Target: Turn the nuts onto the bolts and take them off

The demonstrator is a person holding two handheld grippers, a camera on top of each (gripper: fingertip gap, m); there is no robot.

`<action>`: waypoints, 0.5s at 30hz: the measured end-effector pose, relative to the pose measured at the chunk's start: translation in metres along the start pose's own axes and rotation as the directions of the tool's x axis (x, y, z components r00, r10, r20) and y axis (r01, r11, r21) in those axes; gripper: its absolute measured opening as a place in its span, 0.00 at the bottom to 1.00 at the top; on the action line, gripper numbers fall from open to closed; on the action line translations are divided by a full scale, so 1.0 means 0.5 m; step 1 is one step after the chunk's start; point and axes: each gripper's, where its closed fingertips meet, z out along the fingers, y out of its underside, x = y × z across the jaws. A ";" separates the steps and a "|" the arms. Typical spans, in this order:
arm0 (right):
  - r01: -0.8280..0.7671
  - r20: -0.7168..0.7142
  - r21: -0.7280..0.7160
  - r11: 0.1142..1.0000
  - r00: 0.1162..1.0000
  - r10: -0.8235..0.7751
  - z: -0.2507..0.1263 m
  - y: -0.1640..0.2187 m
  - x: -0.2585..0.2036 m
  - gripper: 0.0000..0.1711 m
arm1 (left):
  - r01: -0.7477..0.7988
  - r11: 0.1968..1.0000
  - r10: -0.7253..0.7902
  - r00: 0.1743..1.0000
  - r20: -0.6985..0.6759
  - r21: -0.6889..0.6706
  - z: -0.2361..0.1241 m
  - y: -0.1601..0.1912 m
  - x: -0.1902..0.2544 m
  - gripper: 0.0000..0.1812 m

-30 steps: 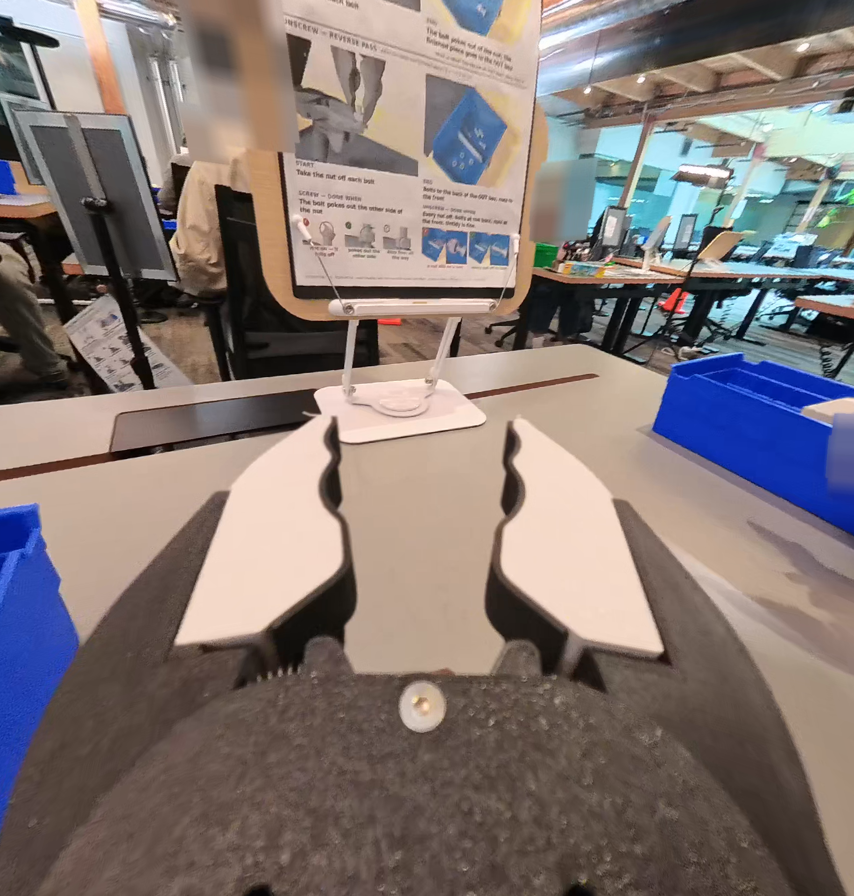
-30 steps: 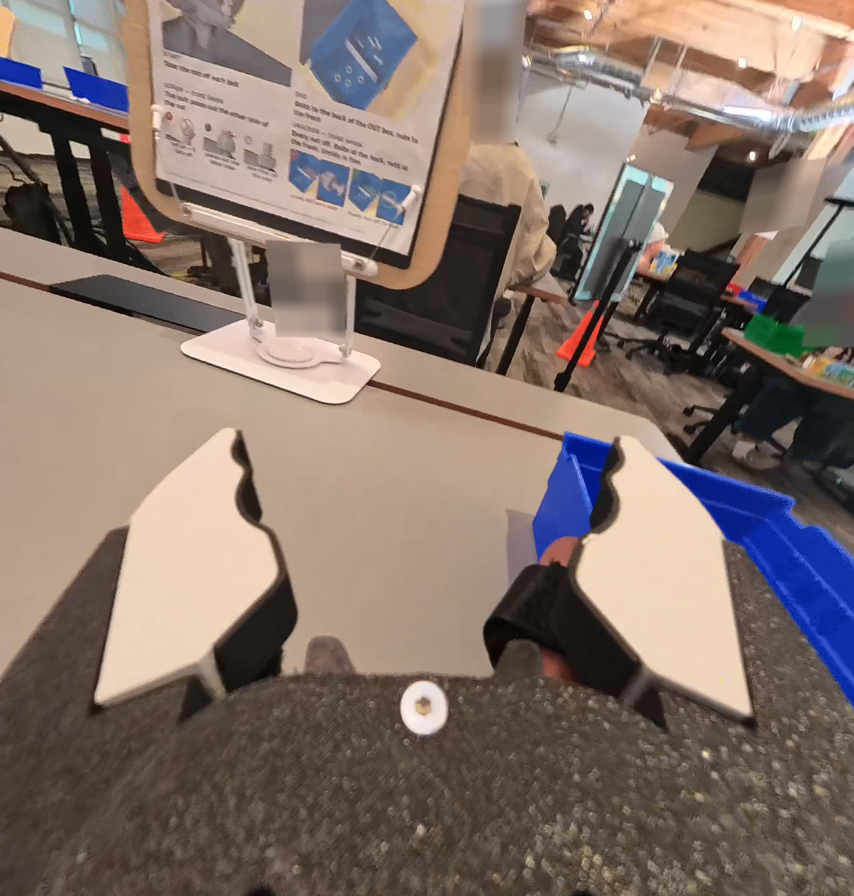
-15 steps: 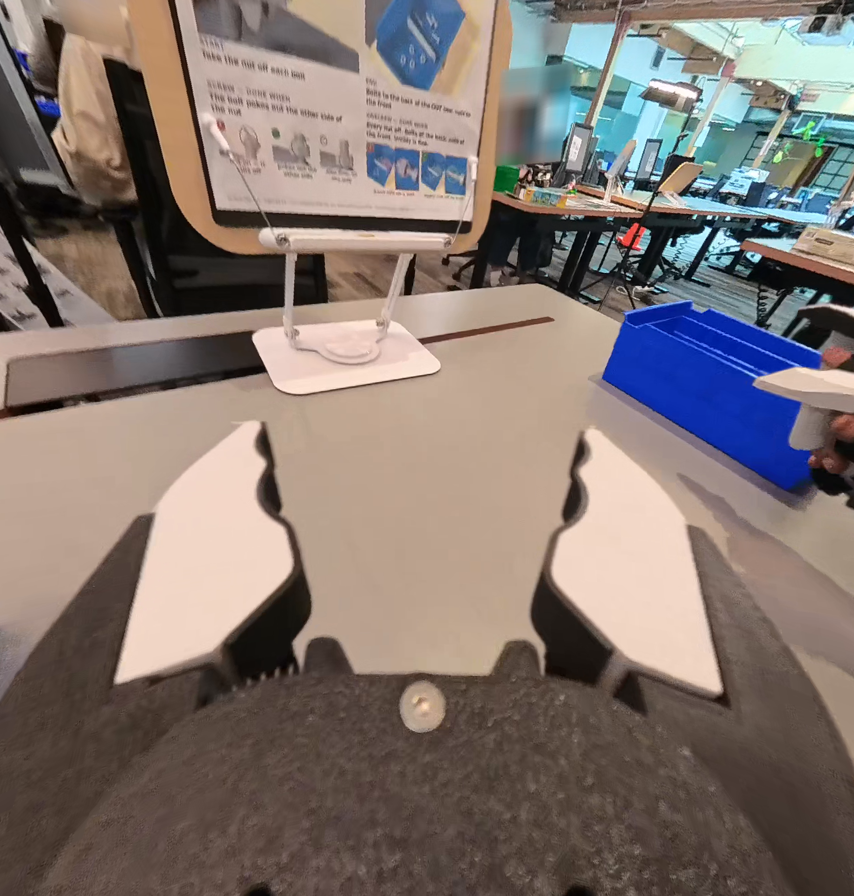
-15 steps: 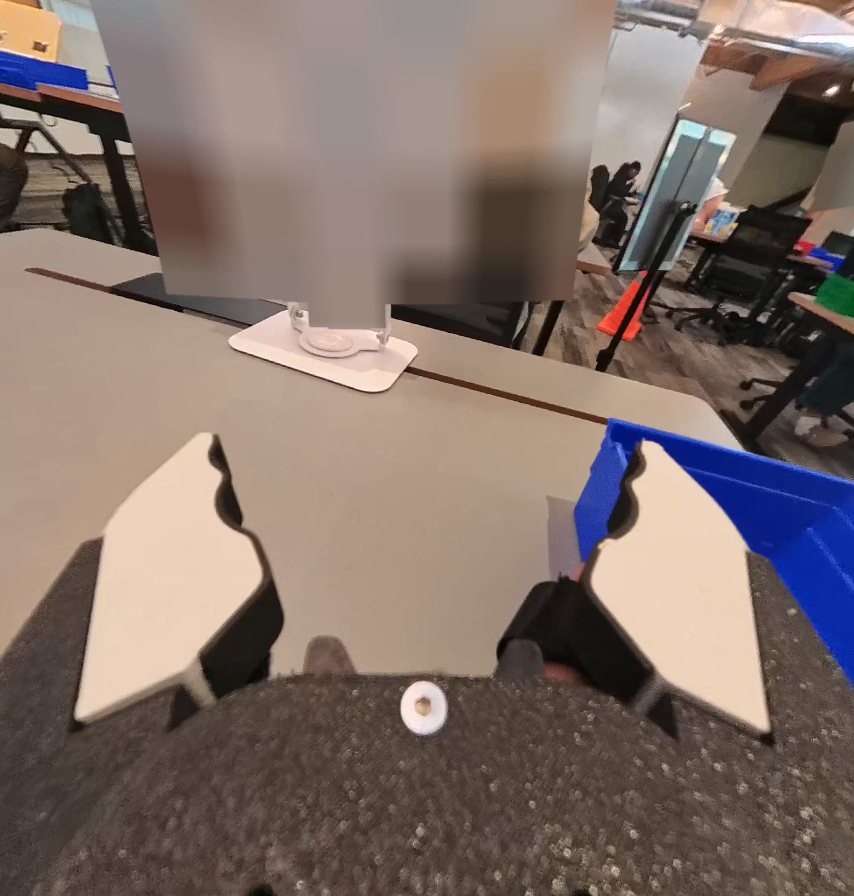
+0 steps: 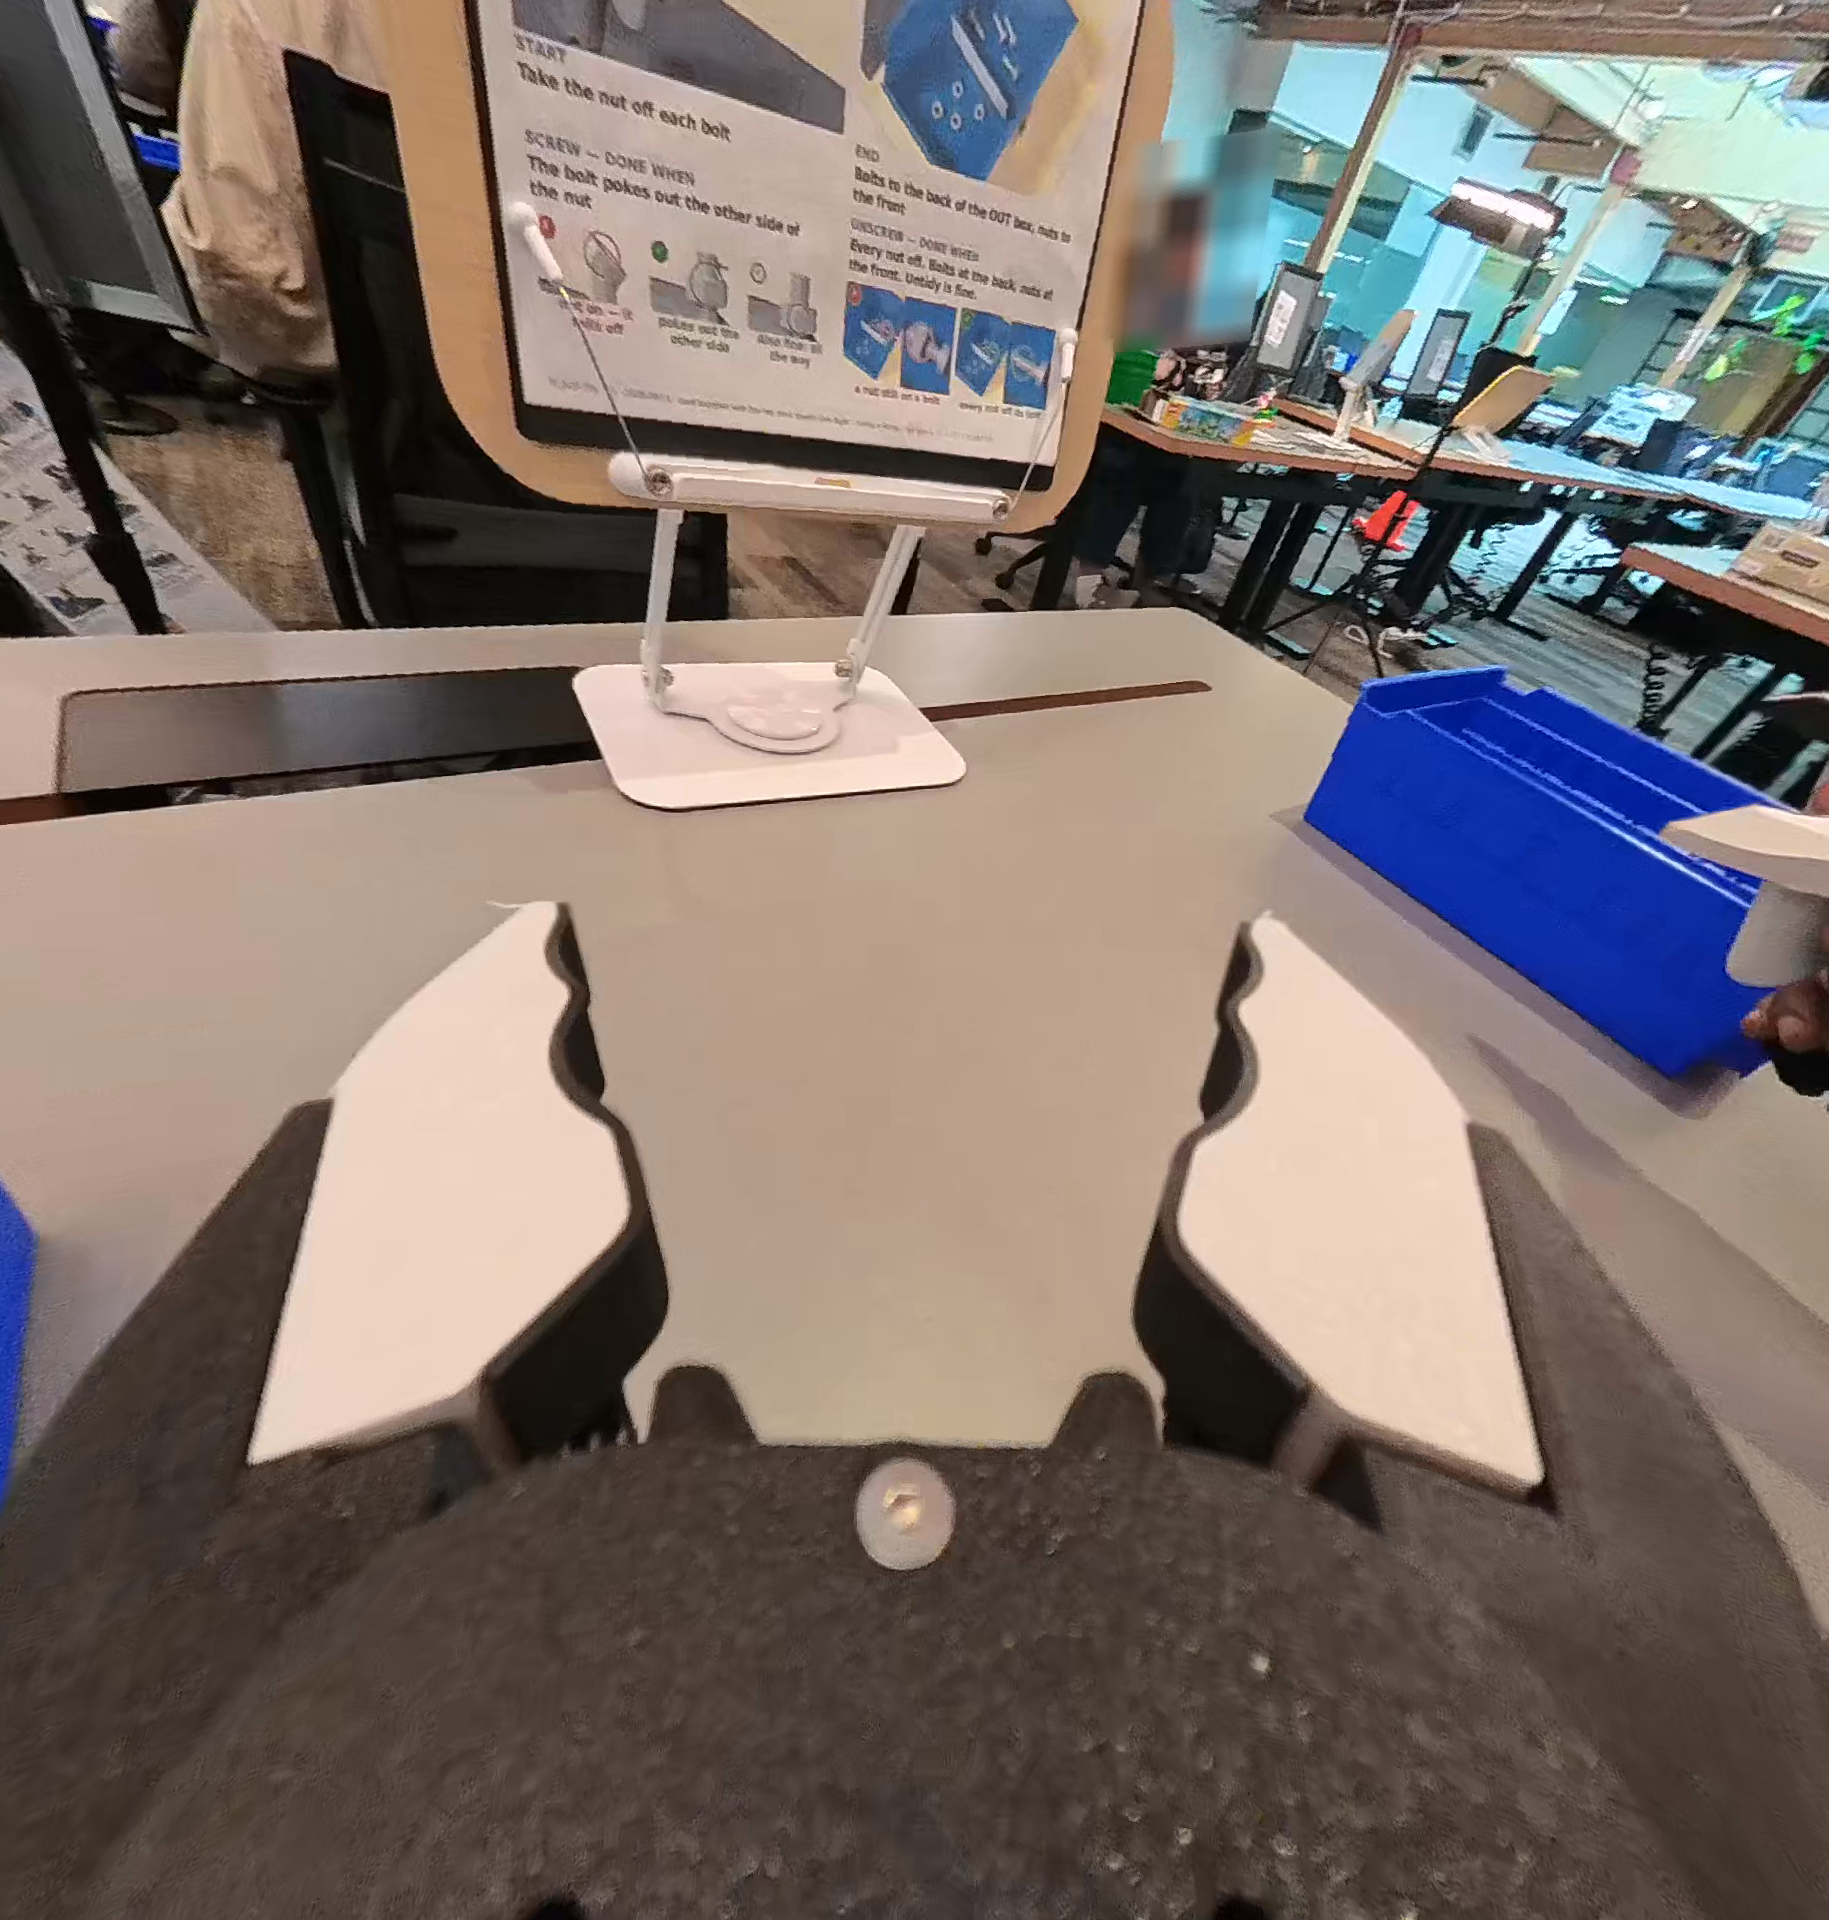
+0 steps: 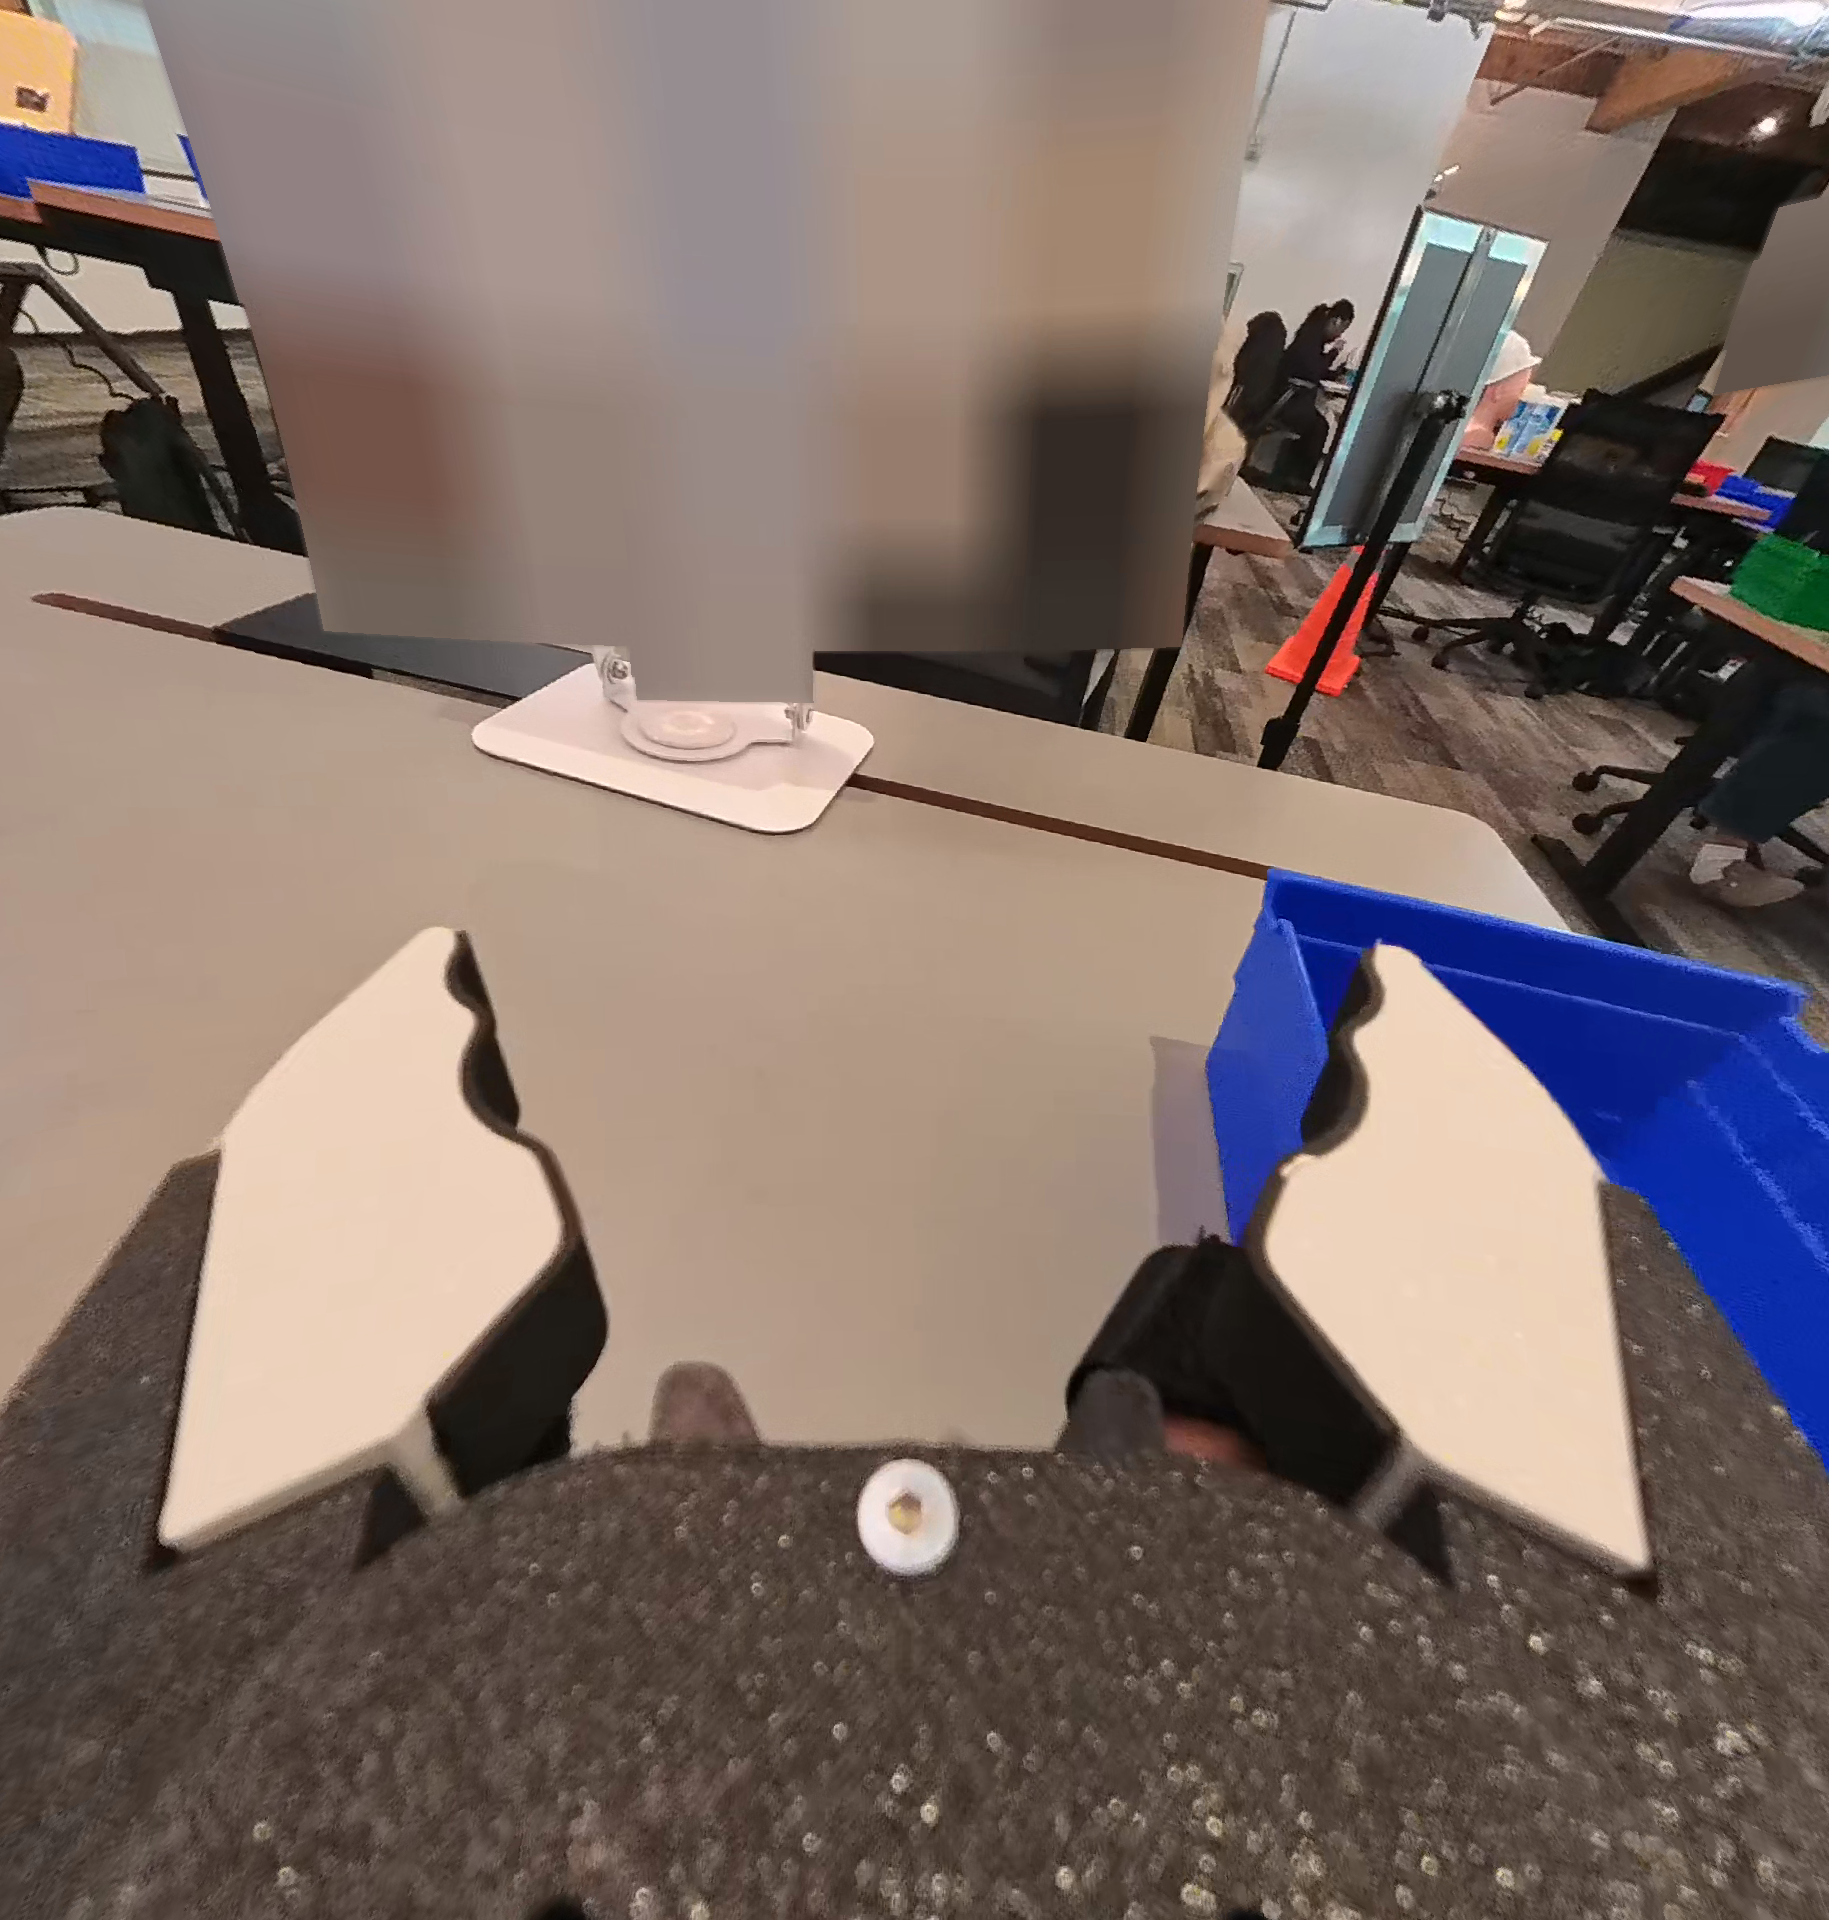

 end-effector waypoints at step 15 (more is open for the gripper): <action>0.012 0.012 -0.008 1.000 1.000 -0.012 -0.008 -0.017 0.017 0.86 | -0.047 0.997 0.058 0.984 0.171 -0.065 -0.065 0.001 -0.061 0.81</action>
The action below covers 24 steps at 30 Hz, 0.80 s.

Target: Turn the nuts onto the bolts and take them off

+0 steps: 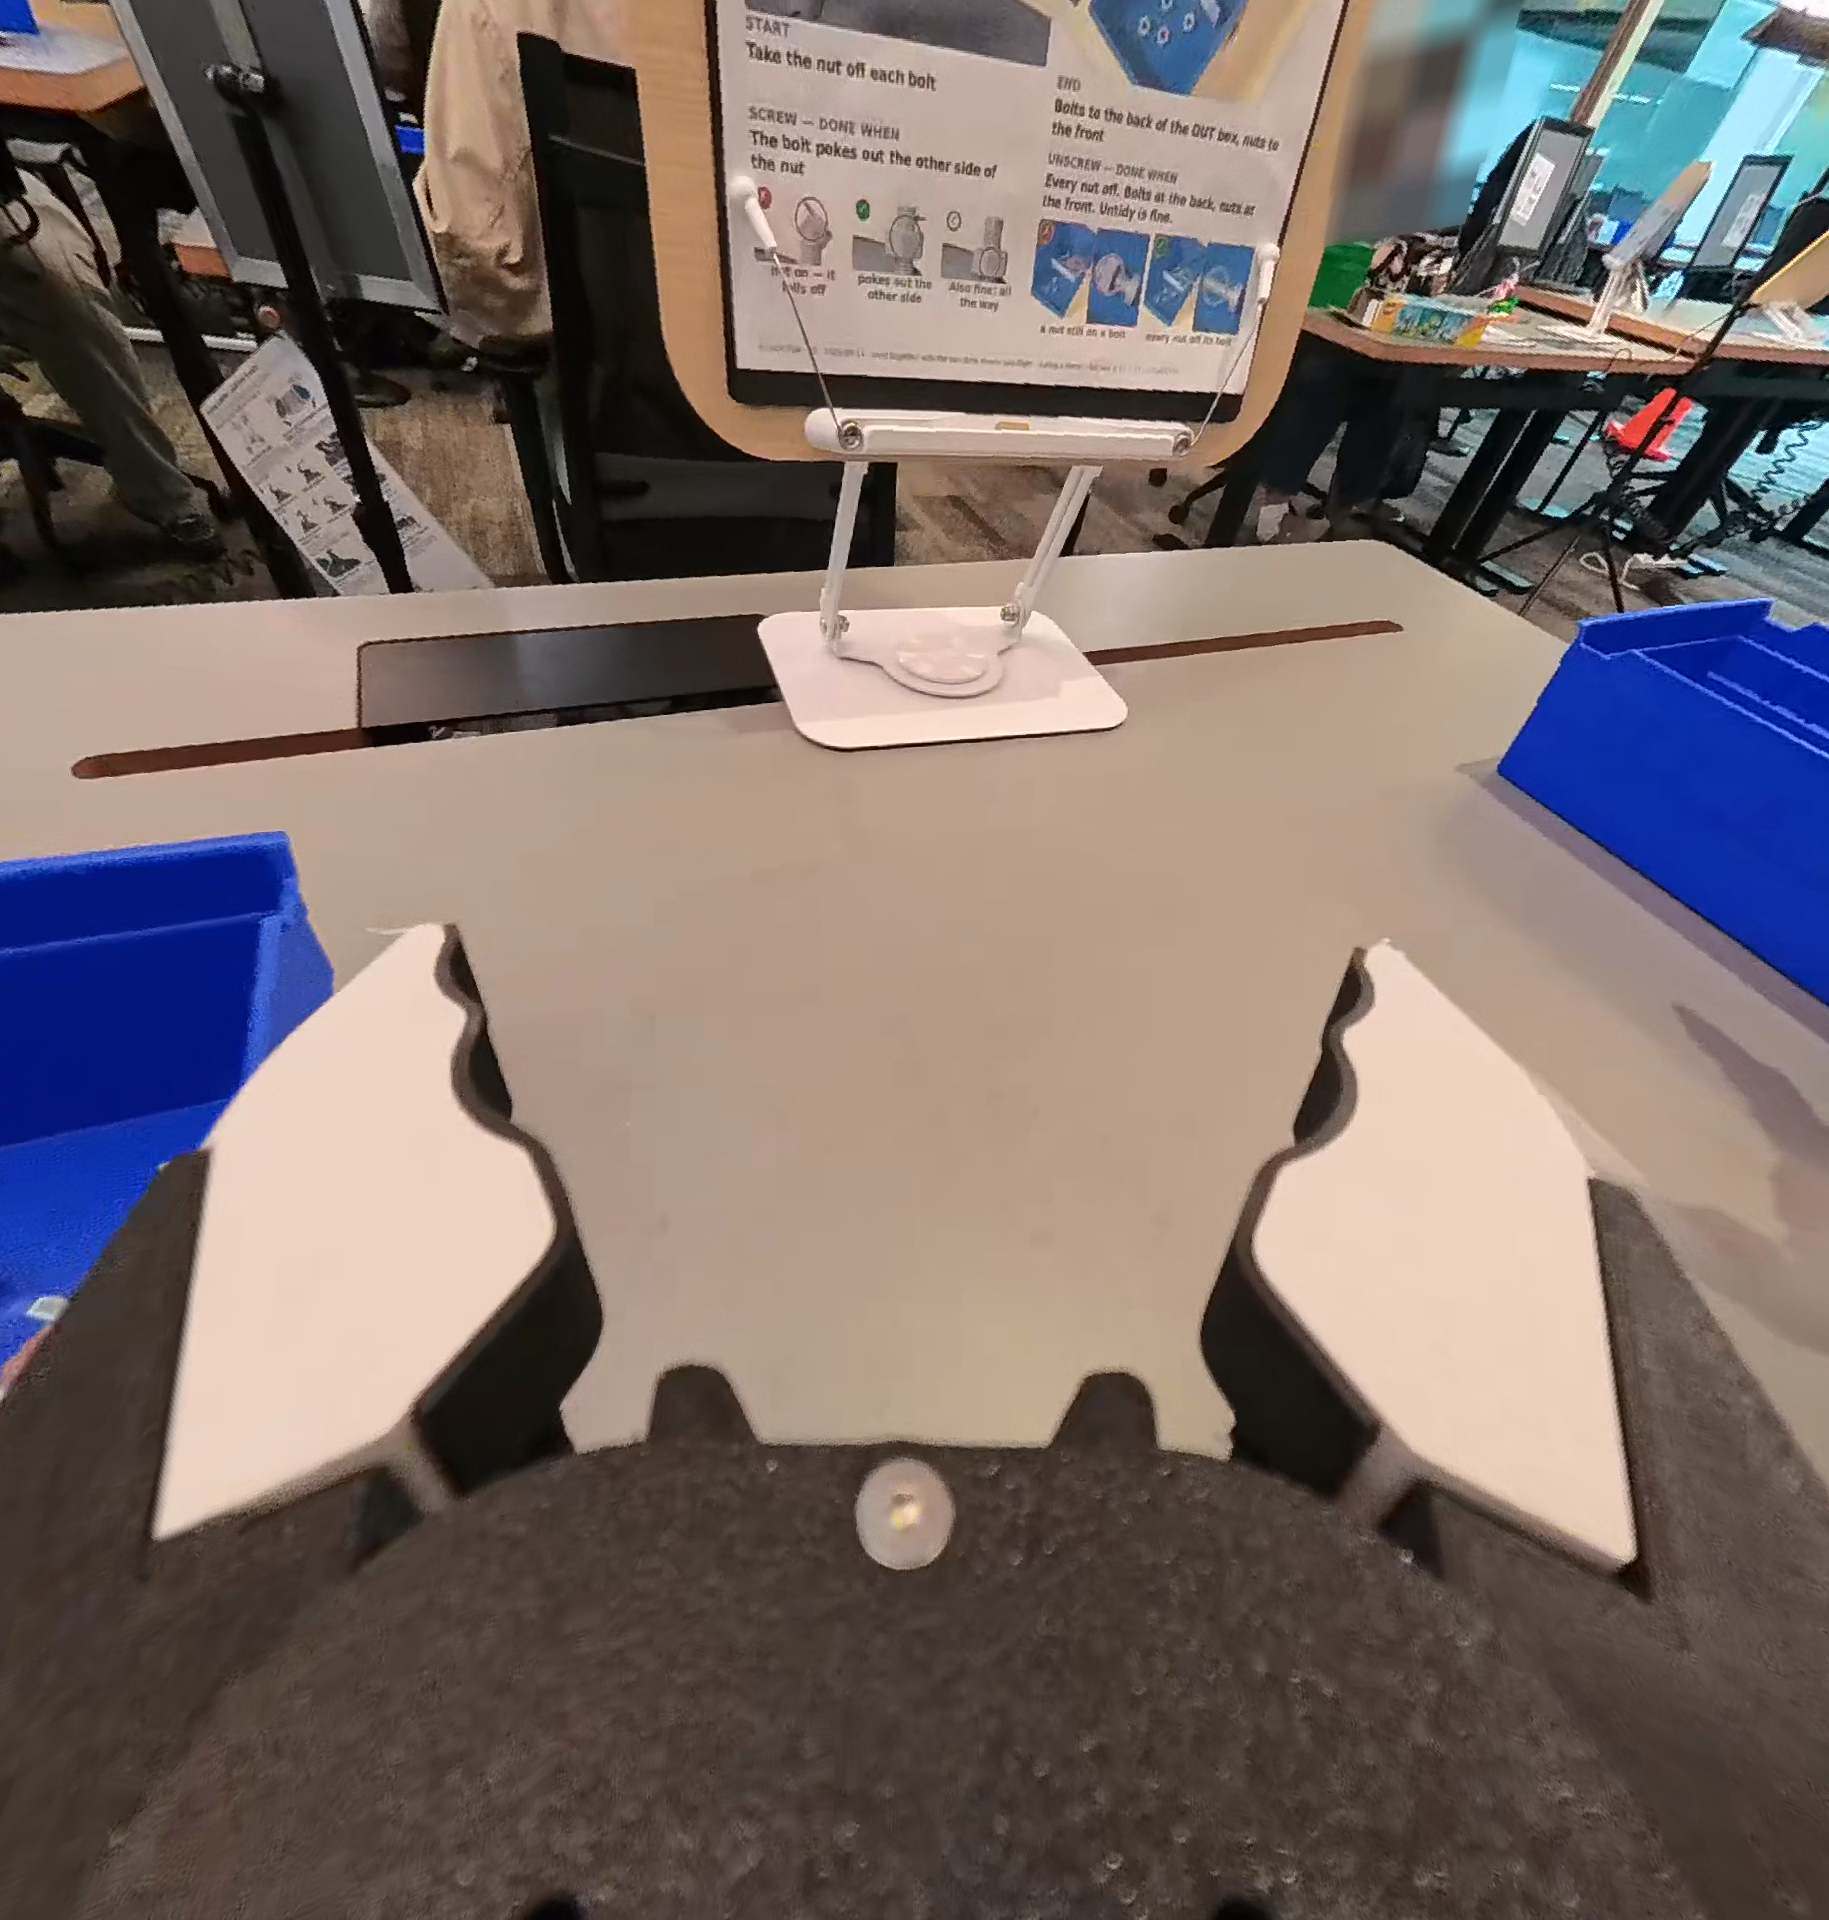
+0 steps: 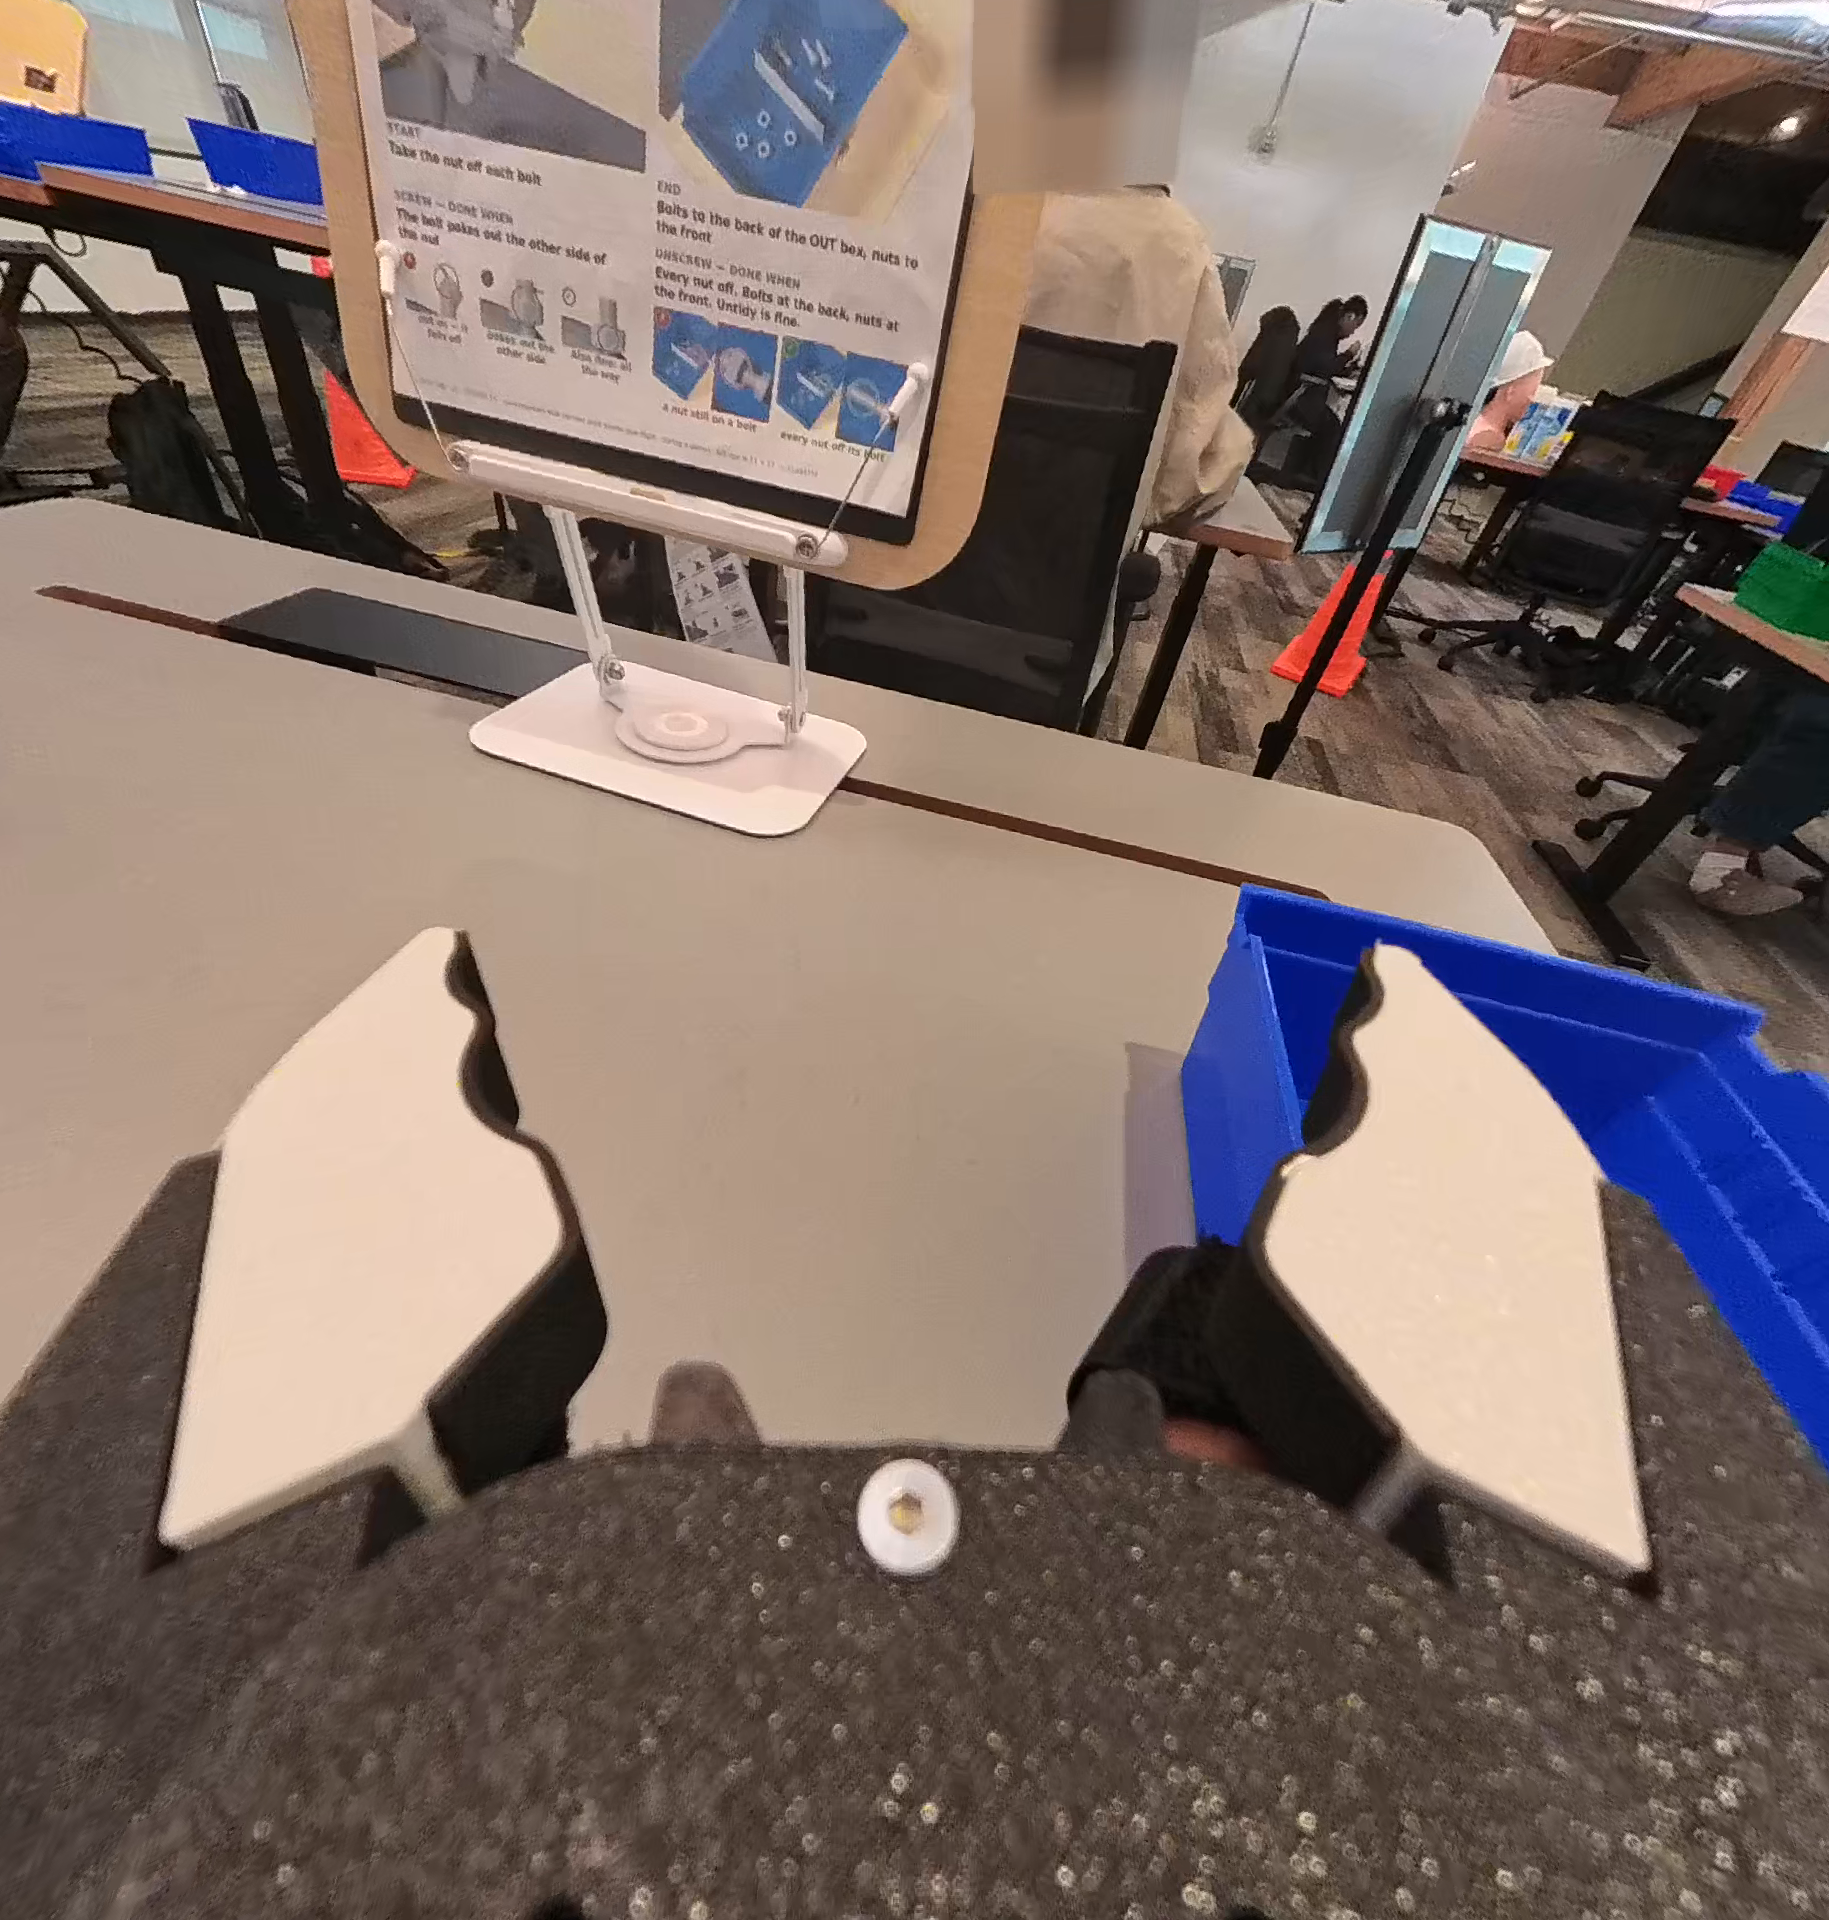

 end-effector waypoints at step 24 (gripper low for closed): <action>0.006 0.014 -0.046 0.999 1.000 -0.006 0.000 0.001 0.017 0.86 | 0.006 1.000 -0.005 1.000 0.026 -0.020 -0.046 0.013 -0.047 0.81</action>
